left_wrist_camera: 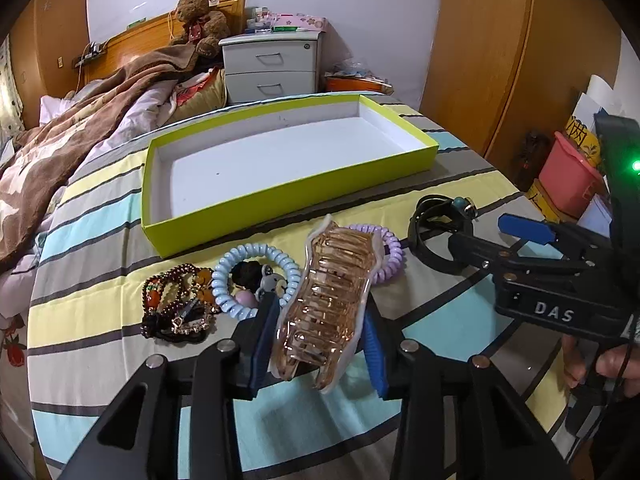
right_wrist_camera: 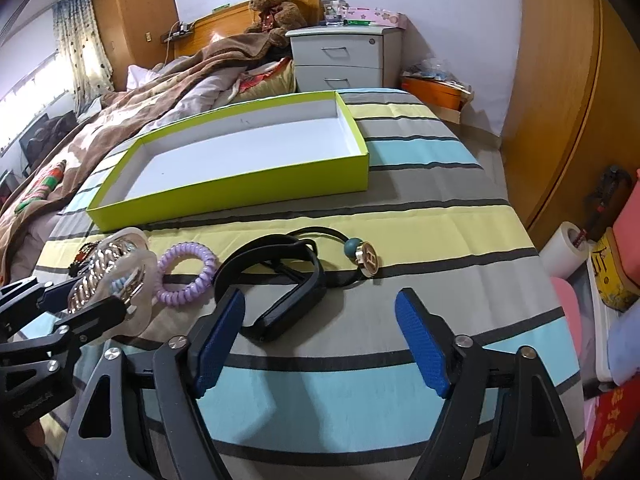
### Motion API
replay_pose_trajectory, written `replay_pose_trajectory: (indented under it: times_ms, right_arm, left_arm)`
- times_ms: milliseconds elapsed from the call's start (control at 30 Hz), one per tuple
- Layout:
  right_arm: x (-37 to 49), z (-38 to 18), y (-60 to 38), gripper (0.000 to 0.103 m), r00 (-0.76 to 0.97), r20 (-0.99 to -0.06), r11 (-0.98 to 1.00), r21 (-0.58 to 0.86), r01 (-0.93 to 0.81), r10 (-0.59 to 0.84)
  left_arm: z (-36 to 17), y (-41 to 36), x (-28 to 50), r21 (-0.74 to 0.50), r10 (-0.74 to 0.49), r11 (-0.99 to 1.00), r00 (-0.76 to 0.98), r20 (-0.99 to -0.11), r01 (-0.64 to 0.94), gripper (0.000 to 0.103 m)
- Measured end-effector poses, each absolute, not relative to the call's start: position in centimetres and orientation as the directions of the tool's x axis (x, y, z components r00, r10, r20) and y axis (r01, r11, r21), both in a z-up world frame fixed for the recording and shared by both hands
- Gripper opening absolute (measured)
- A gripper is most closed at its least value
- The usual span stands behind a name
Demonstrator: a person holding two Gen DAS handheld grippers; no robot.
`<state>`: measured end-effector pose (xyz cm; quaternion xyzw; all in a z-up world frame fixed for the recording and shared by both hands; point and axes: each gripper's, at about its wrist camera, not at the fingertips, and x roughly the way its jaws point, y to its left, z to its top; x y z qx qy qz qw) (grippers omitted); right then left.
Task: Organize jewelry
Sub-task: 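Grasp rose-gold claw clip with left tool while right tool grasps black band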
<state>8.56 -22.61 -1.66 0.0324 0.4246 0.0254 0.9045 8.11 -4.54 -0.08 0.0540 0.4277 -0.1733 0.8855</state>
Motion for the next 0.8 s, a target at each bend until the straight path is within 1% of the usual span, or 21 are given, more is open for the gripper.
replay_pose_trajectory:
  times_ms: [33,100,167,200,233,267,333,400,600,633,800]
  right_arm:
    - [8.6,-1.7,-22.7,0.066,0.637,-0.767,0.996,0.083,-0.017,0.075]
    - [8.6,-1.7,-22.8,0.061,0.637,-0.764,0.994,0.107,-0.026,0.099]
    - [8.3,-1.5,-22.8,0.049,0.642,-0.759,0.993,0.112,-0.038,0.11]
    - [8.3,-1.4,-22.7,0.047,0.644,-0.757,0.993,0.108,-0.044,0.111]
    - [8.2,-1.4,-22.5,0.039,0.644,-0.756,0.992,0.112,-0.052,0.119]
    - [8.3,-1.4,-22.3,0.028,0.643,-0.754,0.991,0.123,-0.06,0.133]
    - [8.1,-1.2,-22.0,0.02,0.647,-0.75,0.99,0.122,-0.064,0.135]
    - [7.9,-1.2,-21.8,0.018,0.652,-0.747,0.992,0.107,-0.069,0.126]
    - [7.4,-0.5,-22.3,0.008,0.667,-0.73,0.989,0.126,-0.08,0.147]
    - [7.3,-0.4,-22.2,0.0,0.671,-0.727,0.989,0.125,-0.081,0.147]
    - [6.9,0.1,-22.4,0.0,0.678,-0.721,0.99,0.117,-0.083,0.143]
  left_arm:
    - [-0.1,-4.5,8.1,-0.055,-0.261,0.935,0.574,-0.776,0.35,0.041]
    - [0.0,-4.4,8.1,-0.059,-0.26,0.938,0.576,-0.775,0.343,0.039]
    - [0.0,-4.3,8.1,-0.062,-0.259,0.939,0.577,-0.775,0.338,0.039]
    - [0.0,-4.3,8.1,-0.066,-0.258,0.941,0.579,-0.774,0.332,0.039]
    - [0.0,-4.2,8.1,-0.067,-0.257,0.942,0.579,-0.773,0.329,0.038]
    - [0.1,-4.2,8.1,-0.064,-0.255,0.942,0.581,-0.773,0.328,0.038]
    - [0.2,-4.1,8.0,-0.065,-0.251,0.945,0.585,-0.771,0.321,0.038]
    - [0.4,-4.0,7.9,-0.067,-0.252,0.946,0.587,-0.77,0.318,0.037]
    - [0.8,-3.9,7.7,-0.068,-0.246,0.95,0.595,-0.765,0.306,0.037]
    - [0.9,-3.9,7.7,-0.07,-0.248,0.95,0.598,-0.762,0.305,0.037]
    - [1.1,-3.7,7.5,-0.076,-0.25,0.952,0.605,-0.756,0.298,0.036]
